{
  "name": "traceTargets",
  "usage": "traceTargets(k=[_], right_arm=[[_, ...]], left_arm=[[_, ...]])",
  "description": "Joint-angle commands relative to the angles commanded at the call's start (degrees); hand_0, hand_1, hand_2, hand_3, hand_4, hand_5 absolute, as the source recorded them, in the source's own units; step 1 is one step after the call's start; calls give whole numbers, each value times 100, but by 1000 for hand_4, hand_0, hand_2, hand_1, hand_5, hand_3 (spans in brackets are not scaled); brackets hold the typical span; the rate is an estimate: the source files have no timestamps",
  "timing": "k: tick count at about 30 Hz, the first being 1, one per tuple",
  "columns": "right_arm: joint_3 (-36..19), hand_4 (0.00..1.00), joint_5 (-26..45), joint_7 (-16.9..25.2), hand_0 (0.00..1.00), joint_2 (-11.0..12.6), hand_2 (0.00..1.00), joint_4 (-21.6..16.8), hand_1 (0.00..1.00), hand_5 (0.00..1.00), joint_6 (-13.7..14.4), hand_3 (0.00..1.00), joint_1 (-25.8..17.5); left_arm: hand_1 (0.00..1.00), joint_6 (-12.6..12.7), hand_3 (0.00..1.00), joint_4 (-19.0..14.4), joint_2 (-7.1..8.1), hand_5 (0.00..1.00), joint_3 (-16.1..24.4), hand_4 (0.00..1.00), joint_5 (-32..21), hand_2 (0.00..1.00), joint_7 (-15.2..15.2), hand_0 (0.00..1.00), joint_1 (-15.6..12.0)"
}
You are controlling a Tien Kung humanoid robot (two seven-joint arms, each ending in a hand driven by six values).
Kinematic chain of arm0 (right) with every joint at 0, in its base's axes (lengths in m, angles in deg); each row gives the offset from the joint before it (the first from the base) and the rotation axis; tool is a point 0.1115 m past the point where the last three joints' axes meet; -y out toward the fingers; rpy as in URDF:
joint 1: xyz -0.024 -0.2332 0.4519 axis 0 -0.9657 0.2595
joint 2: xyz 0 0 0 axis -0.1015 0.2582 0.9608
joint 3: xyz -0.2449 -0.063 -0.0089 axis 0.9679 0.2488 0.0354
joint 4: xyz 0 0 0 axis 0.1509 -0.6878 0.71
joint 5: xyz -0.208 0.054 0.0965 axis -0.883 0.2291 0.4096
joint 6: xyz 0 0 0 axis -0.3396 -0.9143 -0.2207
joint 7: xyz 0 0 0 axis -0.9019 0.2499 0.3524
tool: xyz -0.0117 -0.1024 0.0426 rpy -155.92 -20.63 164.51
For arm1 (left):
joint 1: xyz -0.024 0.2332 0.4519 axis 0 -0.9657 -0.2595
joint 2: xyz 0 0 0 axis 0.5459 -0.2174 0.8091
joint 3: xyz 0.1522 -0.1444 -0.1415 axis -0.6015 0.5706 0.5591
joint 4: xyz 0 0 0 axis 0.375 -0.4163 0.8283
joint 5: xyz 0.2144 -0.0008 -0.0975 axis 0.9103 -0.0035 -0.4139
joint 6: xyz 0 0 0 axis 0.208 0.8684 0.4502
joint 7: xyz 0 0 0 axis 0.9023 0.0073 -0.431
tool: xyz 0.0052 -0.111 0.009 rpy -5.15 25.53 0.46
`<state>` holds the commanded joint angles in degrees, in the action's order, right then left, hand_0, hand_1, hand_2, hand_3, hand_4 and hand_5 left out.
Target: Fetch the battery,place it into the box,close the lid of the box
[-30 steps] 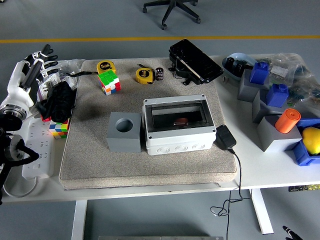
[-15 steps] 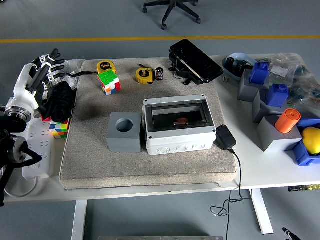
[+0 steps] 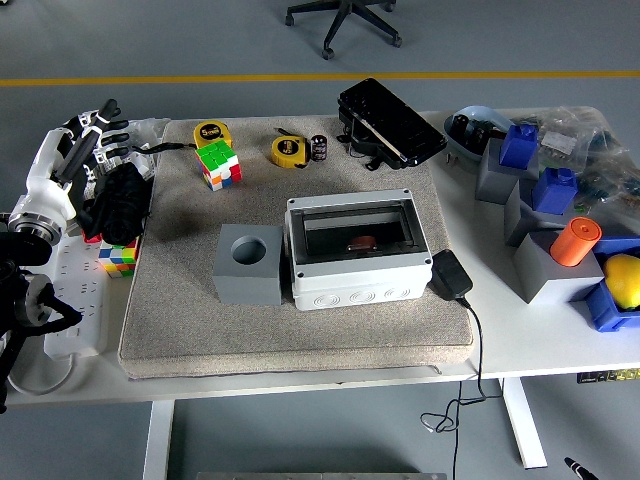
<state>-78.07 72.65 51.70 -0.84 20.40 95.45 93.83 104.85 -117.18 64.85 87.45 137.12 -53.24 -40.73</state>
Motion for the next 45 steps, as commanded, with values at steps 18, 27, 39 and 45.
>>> traceTargets(k=[18, 27, 39, 45], right_arm=[[100, 938, 20, -24, 580, 40, 661, -3, 638, 498, 13, 576, 42], [184, 938, 43, -33, 580, 52, 661, -4, 638, 498, 15, 577, 69], [312, 938, 57, -47, 583, 82, 661, -1, 639, 496, 23, 577, 72], [391, 938, 81, -54, 581, 64, 661, 11, 639, 497, -12, 578, -6]], left_arm=[[634, -11, 667, -1, 29, 662, -103, 987, -63, 616, 4, 561, 28], [628, -16, 666, 2, 75, 661, -177, 984, -82, 611, -14, 550, 59], [617, -14, 667, -65, 123, 660, -291, 984, -41, 602, -12, 539, 14], [610, -14, 667, -65, 110, 660, -336, 984, -30, 599, -14, 525, -21]])
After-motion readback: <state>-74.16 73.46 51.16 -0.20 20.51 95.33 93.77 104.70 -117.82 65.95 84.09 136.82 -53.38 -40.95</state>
